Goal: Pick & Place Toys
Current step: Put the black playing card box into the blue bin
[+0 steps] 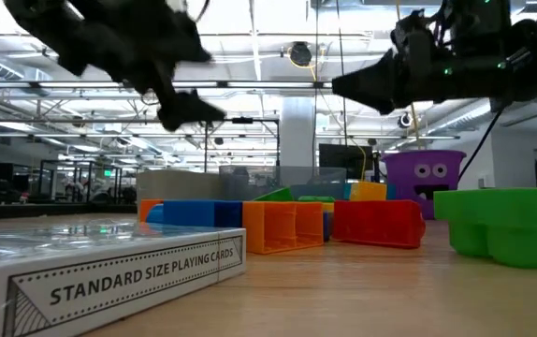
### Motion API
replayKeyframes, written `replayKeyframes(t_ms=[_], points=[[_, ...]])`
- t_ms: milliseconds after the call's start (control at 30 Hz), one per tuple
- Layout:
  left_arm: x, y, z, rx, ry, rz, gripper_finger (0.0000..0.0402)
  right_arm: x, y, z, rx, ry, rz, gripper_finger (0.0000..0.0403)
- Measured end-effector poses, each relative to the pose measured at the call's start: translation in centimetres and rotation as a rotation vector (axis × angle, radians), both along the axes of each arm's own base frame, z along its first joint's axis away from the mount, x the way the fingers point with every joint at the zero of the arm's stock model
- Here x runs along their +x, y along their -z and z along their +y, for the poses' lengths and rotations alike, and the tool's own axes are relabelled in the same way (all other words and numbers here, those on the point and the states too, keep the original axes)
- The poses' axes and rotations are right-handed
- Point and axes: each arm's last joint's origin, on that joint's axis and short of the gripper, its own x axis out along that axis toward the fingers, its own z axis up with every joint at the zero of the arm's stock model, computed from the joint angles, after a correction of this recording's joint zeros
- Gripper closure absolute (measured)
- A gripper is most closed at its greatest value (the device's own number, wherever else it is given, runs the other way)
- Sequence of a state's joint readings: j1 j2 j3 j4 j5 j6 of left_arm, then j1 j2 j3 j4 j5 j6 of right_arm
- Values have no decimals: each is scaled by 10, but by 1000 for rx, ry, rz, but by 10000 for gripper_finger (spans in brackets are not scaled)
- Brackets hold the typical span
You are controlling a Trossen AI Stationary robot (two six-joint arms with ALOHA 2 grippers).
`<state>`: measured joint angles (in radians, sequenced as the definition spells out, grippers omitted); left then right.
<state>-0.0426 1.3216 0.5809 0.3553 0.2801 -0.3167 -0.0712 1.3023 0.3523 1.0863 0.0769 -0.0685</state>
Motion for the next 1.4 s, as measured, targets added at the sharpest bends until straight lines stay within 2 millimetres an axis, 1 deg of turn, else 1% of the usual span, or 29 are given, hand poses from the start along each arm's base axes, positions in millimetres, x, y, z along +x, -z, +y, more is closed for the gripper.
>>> replayKeyframes(t_ms=[133, 200, 300, 367, 400, 467, 567, 633, 700, 800, 900, 967, 1000, 1067, 1167, 1267, 1333, 1400], points=[[-3, -10, -54, 211, 189, -59, 5, -2, -6, 3, 0, -15, -29, 272], [-10, -11, -76, 300, 254, -52, 5, -3, -8, 4, 0, -19, -42, 272], [-18, -9, -97, 355, 285, -47, 7, -4, -11, 6, 0, -27, -61, 273], [-18, -5, -107, 378, 293, -56, 20, -5, -13, 8, 0, -32, -75, 273], [-18, -2, -110, 395, 295, -49, 32, -5, -14, 9, 0, -35, -84, 273], [-12, 6, -116, 396, 277, -69, 63, -5, -17, 11, 21, -47, -120, 273], [1, 24, -122, 360, 245, -71, 127, -6, -21, 16, 78, -77, -173, 273], [13, 35, -129, 348, 255, -32, 174, -6, -23, 20, 100, -98, -185, 273], [22, 47, -135, 355, 331, 54, 223, -6, -23, 23, 100, -116, -190, 273], [37, 58, -148, 319, 450, 164, 292, -7, -23, 28, 86, -133, -177, 273], [51, 59, -158, 261, 524, 199, 354, -7, -23, 30, 81, -143, -177, 273], [53, 63, -161, 218, 535, 256, 387, -7, -23, 32, 82, -150, -178, 273], [54, 69, -162, 189, 527, 295, 393, -7, -23, 33, 82, -154, -177, 273], [52, 79, -162, 129, 493, 388, 390, -7, -23, 35, 83, -163, -178, 273], [49, 81, -162, 71, 453, 488, 382, -7, -23, 39, 86, -183, -179, 273], [40, 77, -159, 84, 407, 580, 388, -8, -23, 43, 87, -200, -180, 273], [33, 70, -155, 110, 372, 639, 396, -8, -23, 45, 89, -204, -181, 273], [24, 61, -148, 143, 308, 698, 396, -8, -24, 47, 96, -171, -183, 273]])
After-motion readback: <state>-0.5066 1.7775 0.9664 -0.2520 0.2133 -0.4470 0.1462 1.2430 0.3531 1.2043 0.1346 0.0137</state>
